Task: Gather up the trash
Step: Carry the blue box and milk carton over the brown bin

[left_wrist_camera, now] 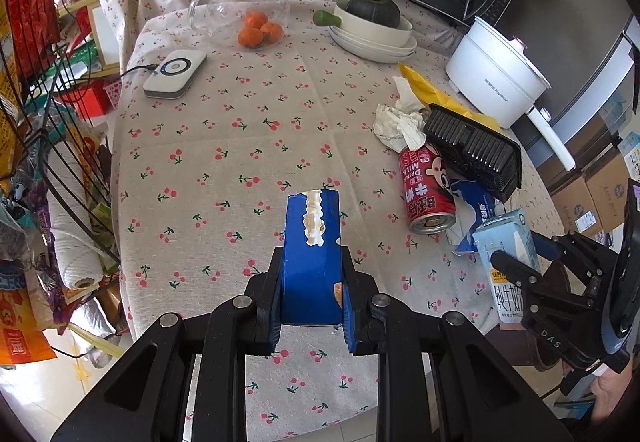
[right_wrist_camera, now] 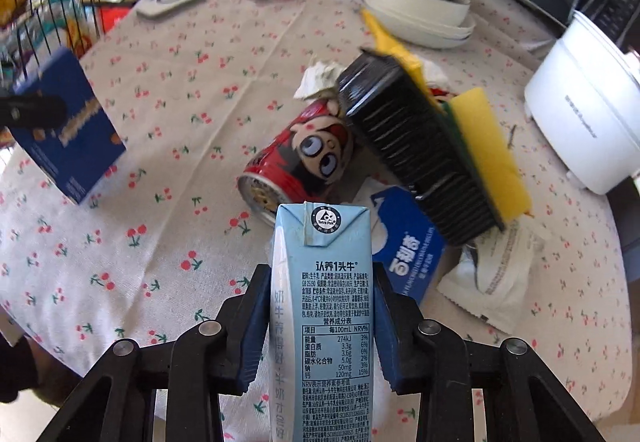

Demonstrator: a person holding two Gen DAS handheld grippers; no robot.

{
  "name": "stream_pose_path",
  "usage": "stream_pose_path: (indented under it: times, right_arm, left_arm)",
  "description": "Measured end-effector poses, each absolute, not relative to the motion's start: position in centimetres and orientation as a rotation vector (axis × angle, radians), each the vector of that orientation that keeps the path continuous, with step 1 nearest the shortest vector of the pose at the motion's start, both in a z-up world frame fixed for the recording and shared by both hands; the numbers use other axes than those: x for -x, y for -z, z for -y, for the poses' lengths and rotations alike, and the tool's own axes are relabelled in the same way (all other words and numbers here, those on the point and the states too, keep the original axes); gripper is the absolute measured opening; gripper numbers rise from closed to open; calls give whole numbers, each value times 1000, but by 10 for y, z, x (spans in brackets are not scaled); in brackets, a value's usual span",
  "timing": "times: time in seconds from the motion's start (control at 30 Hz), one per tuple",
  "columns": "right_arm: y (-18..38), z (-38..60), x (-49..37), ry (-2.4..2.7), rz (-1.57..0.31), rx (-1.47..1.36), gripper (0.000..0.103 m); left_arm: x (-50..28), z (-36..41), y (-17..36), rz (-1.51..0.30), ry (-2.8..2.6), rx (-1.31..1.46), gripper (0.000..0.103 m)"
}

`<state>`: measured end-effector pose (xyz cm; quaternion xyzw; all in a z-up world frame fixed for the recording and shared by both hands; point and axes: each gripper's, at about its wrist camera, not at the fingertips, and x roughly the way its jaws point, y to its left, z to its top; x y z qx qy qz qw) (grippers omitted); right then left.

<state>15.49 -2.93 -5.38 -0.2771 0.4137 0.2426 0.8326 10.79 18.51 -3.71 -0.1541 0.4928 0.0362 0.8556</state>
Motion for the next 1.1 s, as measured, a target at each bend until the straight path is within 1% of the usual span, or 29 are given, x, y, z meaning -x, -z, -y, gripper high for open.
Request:
stream_pose_path:
  times: [0.17,0.37,0.8,1.1]
  right_arm:
    - [29,58,-152,-505,-875,454,41]
    - [11,102,-148,-424,-871,373,41]
    - [-11,236,-126,-202,-898,275,41]
    - [-8,337,-100,-63,-947,203,41]
  left_arm:
    - [-107,-165,28,-1020,-30,300,25]
    - [-108,-118,14,-1001,60,258,25]
    - [-117,33,-1,-986,291,141,25]
    - [-114,140,21,-1012,449,37,25]
